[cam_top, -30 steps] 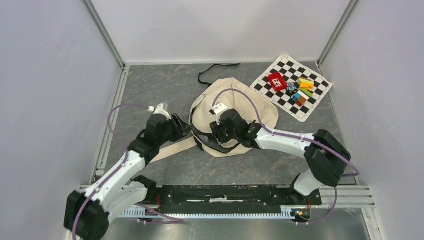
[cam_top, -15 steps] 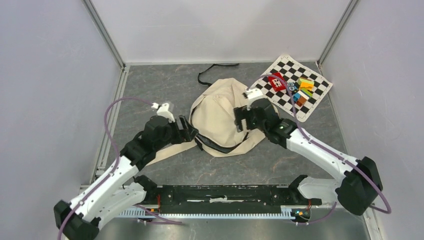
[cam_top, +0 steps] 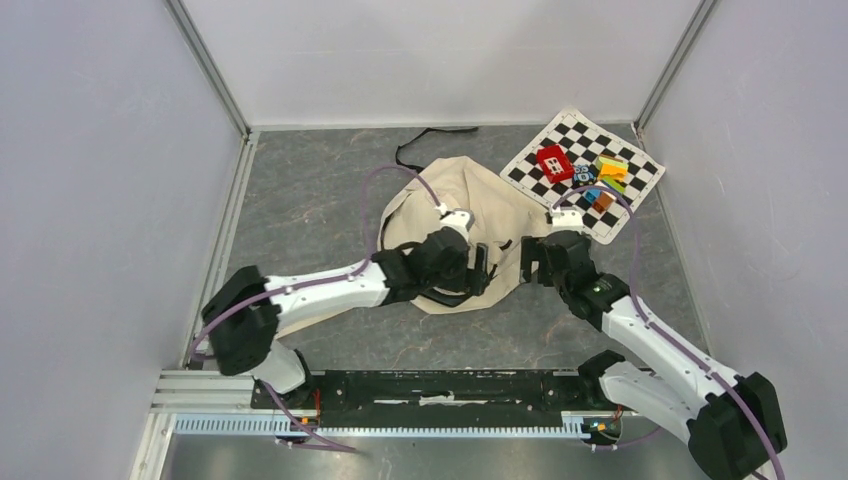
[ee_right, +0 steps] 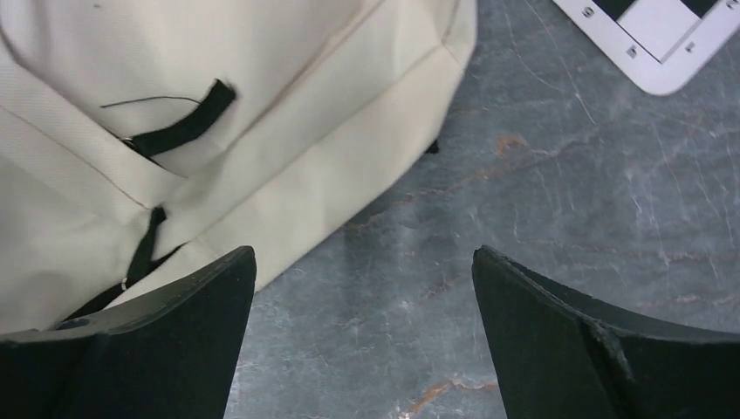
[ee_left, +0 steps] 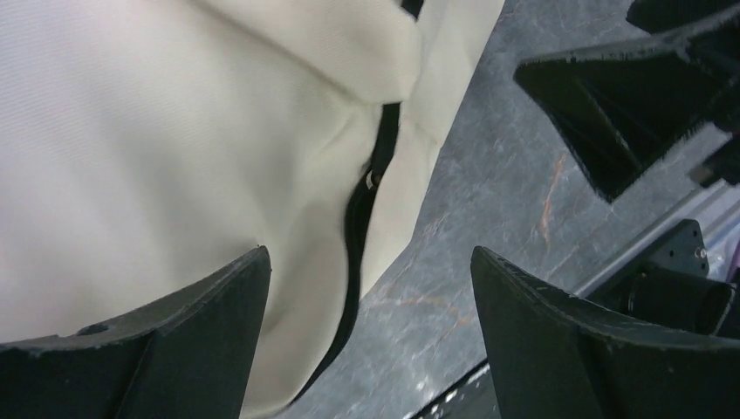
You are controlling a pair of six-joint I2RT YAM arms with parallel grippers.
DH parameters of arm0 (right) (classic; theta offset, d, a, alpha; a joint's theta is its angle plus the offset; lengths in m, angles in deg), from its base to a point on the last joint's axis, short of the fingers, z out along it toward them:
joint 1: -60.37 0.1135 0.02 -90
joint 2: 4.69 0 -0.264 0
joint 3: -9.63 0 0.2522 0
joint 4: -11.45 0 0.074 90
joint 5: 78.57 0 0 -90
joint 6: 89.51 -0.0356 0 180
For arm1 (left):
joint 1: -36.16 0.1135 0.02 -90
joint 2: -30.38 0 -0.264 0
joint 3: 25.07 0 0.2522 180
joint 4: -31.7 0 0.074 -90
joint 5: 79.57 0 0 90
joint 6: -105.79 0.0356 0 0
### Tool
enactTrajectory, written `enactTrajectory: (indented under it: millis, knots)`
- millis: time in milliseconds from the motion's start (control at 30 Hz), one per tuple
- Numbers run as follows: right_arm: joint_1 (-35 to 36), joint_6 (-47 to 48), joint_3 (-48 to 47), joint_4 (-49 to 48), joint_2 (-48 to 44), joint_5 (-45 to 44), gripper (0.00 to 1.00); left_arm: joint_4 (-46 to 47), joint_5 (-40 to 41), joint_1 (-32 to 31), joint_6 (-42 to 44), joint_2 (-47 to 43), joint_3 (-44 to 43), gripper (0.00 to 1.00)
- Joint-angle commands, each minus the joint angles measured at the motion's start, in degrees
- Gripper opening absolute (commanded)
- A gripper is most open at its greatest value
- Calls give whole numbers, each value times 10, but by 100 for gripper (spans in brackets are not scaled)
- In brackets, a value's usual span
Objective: Pack the student bag
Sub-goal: Zip the student bag at the center of the board.
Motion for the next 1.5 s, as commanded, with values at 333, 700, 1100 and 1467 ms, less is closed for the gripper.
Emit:
enactTrajectory:
  millis: [333,700,1100,1467]
  knots:
    - [-47,-47,87,-25,-83,-100,98,64,185,-67,54,225,-155,66]
    - [-71,-41,119,-49,-86,-44,98,42,279,-84,65,259,-195,43]
    - [-73,-42,124,-61,-75,-28,98,43,230,-84,63,300,-215,39]
    - [-73,-46,135,-70,-73,-12,98,32,246,-85,41,278,-198,3]
